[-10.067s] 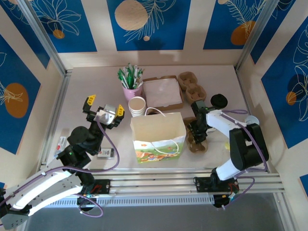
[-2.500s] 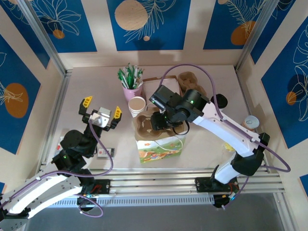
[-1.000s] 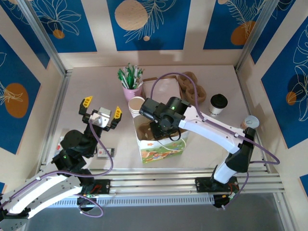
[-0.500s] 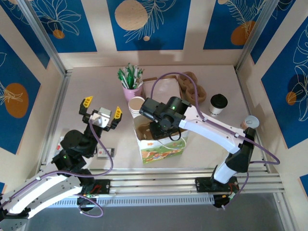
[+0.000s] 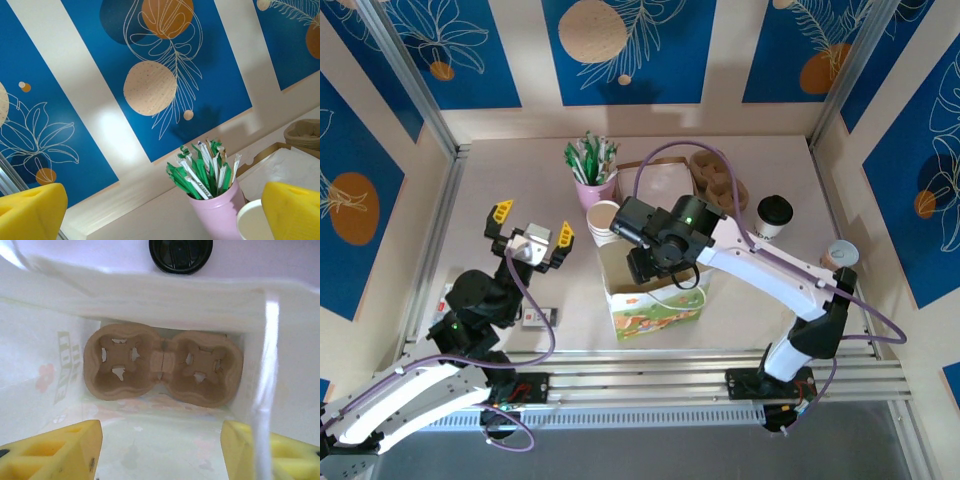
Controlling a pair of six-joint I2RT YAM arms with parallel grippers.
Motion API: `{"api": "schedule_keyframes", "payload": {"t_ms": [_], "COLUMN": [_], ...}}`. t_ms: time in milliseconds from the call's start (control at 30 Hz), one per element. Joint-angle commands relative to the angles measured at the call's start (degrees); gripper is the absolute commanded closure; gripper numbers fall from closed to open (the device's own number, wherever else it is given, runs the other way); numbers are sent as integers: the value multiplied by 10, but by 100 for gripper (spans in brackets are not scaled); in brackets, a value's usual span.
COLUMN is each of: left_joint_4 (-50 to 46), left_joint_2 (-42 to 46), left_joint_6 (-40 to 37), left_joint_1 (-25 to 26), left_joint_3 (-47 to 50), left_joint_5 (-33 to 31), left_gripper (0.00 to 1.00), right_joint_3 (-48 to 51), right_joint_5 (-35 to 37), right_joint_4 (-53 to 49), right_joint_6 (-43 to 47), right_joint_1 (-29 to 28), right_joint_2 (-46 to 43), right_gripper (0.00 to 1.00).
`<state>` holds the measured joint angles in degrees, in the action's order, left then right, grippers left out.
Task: Pack the takeout coffee
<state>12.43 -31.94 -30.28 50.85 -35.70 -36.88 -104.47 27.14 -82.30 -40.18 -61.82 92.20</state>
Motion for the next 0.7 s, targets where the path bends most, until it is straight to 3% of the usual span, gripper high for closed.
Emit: {"api": "schedule_keyframes", "payload": {"t_ms": [0, 267, 433, 533, 667], "left_joint_4": [2, -25, -82, -156, -258], "left_joint_2": [4, -4, -32, -60, -99], "left_joint_6": [9, 27, 85, 132, 207], "left_joint_1": [-4, -5, -4, -5, -5], "left_joint_3": [-4, -6, -33, -82, -165], "left_joint_5": [8, 38, 91, 145, 213], "left_gripper": [1, 0, 0, 0, 0], "right_joint_3": [-42, -114, -105, -69, -20], "right_joint_5": [21, 50, 59, 42, 8], "right_joint_4": [-27, -54, -10, 37, 81], "right_joint_6": [11, 42, 83, 95, 97], "right_joint_1": [-10, -7, -3, 30, 91], "right_joint_2": [-4, -21, -71, -122, -184], "right_gripper": [34, 27, 9, 1, 1]}}
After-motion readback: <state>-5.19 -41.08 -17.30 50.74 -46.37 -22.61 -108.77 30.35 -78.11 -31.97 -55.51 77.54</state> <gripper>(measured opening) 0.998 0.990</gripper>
